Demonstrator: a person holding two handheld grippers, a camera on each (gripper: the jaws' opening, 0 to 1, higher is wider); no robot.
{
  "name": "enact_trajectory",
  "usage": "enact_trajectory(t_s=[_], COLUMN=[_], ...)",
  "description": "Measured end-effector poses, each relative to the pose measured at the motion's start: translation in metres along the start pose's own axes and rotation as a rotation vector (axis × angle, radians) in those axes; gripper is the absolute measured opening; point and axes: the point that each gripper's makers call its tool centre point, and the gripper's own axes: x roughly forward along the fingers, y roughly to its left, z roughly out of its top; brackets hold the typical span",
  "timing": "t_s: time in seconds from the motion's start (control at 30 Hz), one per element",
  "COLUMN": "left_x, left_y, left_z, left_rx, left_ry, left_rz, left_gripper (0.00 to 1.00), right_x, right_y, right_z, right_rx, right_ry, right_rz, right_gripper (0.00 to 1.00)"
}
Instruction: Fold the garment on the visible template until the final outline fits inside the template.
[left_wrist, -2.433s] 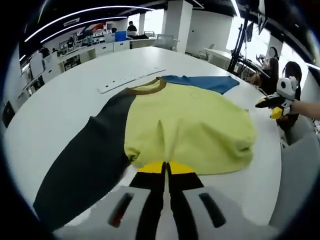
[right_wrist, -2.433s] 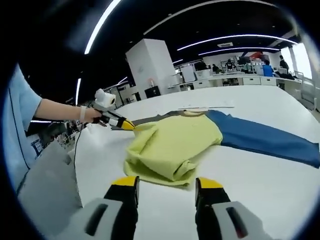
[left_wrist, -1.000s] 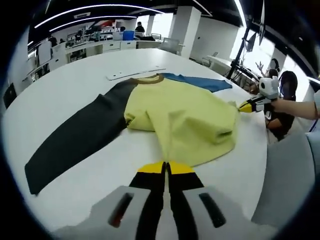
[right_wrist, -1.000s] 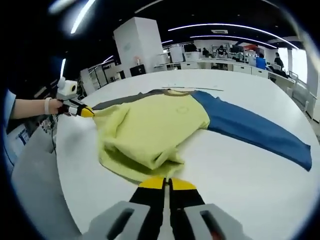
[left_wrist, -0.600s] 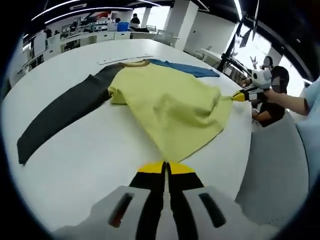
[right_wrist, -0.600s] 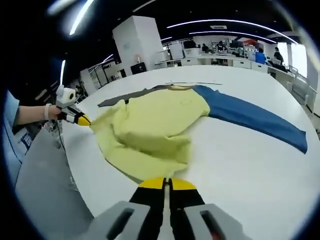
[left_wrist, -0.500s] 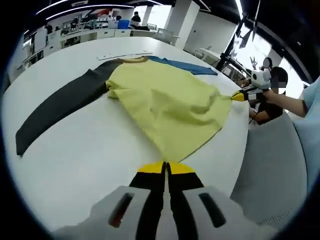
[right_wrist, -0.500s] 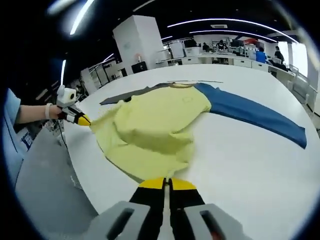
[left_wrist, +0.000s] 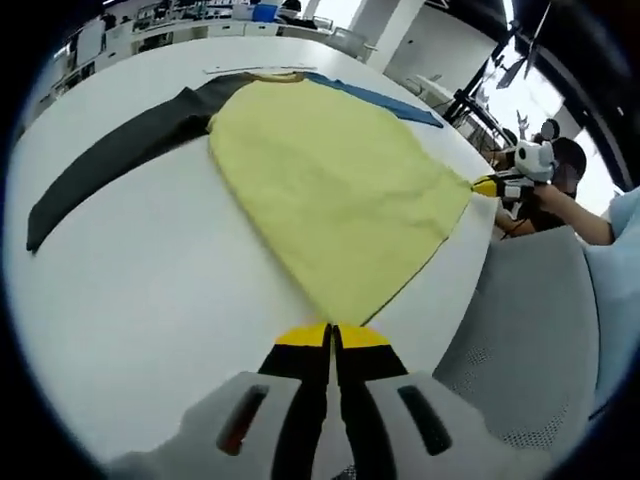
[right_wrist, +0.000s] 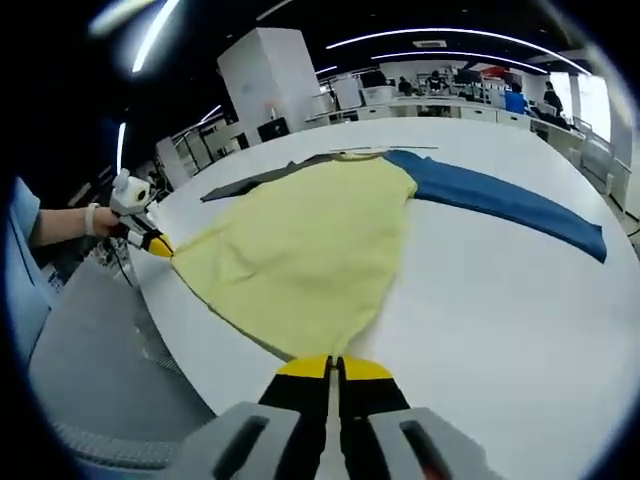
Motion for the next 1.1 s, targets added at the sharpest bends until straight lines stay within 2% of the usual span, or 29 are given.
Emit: enact_trajectory(t_s=[0.33, 0.67, 0.8, 0.9, 0.93, 1.03, 1.1], left_x=[0.003, 0.005, 0.004, 0.002, 0.0, -0.008, -0.015], left_y=[0.001, 0.004, 0.004, 0.002, 0.001, 0.001, 0.001], left_z=[-0.005, -0.006, -0.006, -0.005, -0.002, 0.01, 0.02], left_rx=[0.013, -0.013, -0.025, -0.03, -0.068, -0.103, -0.106], left_ry=[0.033, 0.01, -0.032, -0.067, -0.089, -0.154, -0.195], left_rz=[0.027, 0.046, 0.052, 0.036, 0.025, 0.008, 0.005], left_gripper=[0.0, 0.0, 0.0, 0.0, 0.01, 0.07, 0.13], right_x=[0.004, 0.005, 0.005, 0.002, 0.001, -0.003, -0.005], right_y=[-0.003, -0.003, -0.003, -0.005, -0.006, -0.008, -0.011], right_z=[-0.01, -0.013, -0.012, -0.008, -0.005, 0.003, 0.008], right_rx=[0.008, -0.02, -0.048, -0.051, -0.044, -0.033, -0.019], right_ry=[0.021, 0.036, 0.025, -0.003, -0.019, -0.064, -0.081], right_rz=[0.004, 0.01, 0.007, 0.003, 0.001, 0.009, 0.016], right_gripper=[0.0, 0.0, 0.0, 0.06, 0.1, 0.24, 0.29])
